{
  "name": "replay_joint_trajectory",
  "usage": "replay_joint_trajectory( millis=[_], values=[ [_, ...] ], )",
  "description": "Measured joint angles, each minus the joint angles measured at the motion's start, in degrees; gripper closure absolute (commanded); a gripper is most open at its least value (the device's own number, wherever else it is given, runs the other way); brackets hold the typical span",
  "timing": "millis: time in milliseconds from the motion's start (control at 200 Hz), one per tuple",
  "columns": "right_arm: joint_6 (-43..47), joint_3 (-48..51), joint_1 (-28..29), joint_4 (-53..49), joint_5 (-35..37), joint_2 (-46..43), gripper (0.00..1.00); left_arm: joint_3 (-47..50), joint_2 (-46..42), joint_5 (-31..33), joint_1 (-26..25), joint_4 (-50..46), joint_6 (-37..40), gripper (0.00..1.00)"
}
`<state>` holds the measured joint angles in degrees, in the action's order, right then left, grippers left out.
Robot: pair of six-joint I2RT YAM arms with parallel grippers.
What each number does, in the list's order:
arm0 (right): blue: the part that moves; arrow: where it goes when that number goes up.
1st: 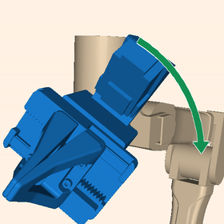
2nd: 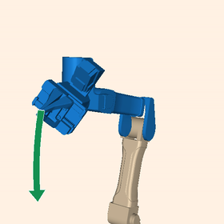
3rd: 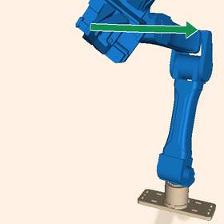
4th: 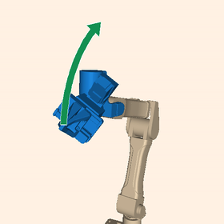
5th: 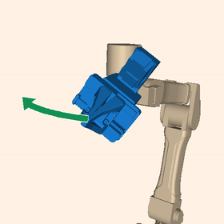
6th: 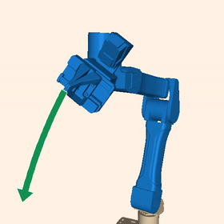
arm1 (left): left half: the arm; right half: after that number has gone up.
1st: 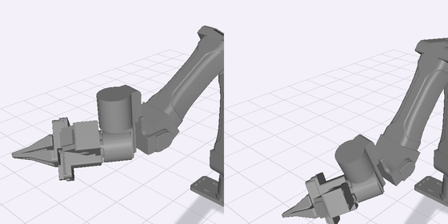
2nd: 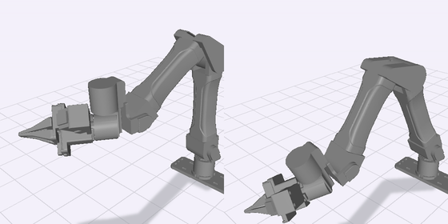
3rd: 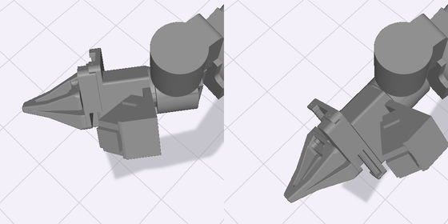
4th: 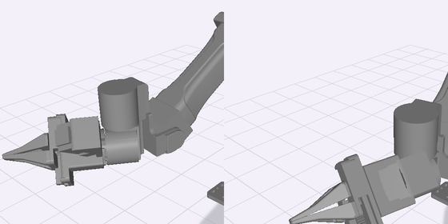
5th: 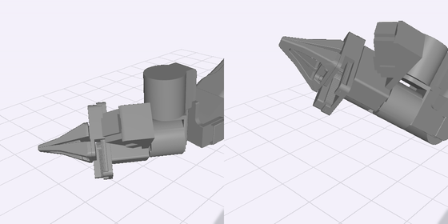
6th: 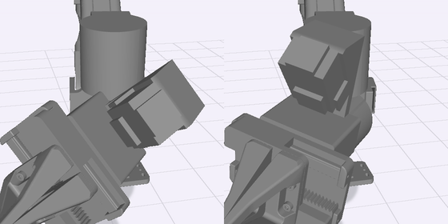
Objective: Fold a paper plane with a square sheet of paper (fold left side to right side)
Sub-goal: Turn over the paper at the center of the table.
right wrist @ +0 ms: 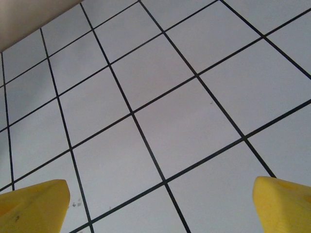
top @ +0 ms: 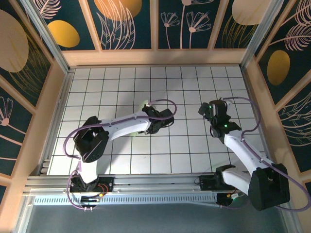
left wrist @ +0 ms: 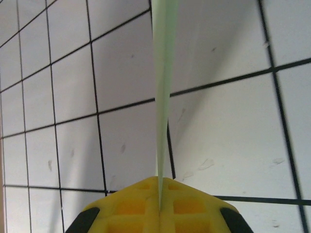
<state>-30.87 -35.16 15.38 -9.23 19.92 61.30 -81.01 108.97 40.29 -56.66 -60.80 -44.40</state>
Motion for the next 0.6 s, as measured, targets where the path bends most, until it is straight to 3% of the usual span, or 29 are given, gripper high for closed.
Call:
replay_joint_trajectory(
  millis=[185,370,596],
  values=[
    [-0.1,0.3,-0.7,1.5,-1.2,1.4,0.03,1.4,4.5,-0.8,-2.0,-1.3,-3.4,1.0],
    [-0.1,0.3,-0.8,2.4,-3.5,4.2,0.04,1.5,6.6,-8.0,-2.5,4.5,-3.0,1.0],
    [-0.1,0.3,-1.2,3.0,-5.7,4.4,0.04,1.7,6.7,-18.9,-2.5,14.6,-2.1,0.74]
  ],
)
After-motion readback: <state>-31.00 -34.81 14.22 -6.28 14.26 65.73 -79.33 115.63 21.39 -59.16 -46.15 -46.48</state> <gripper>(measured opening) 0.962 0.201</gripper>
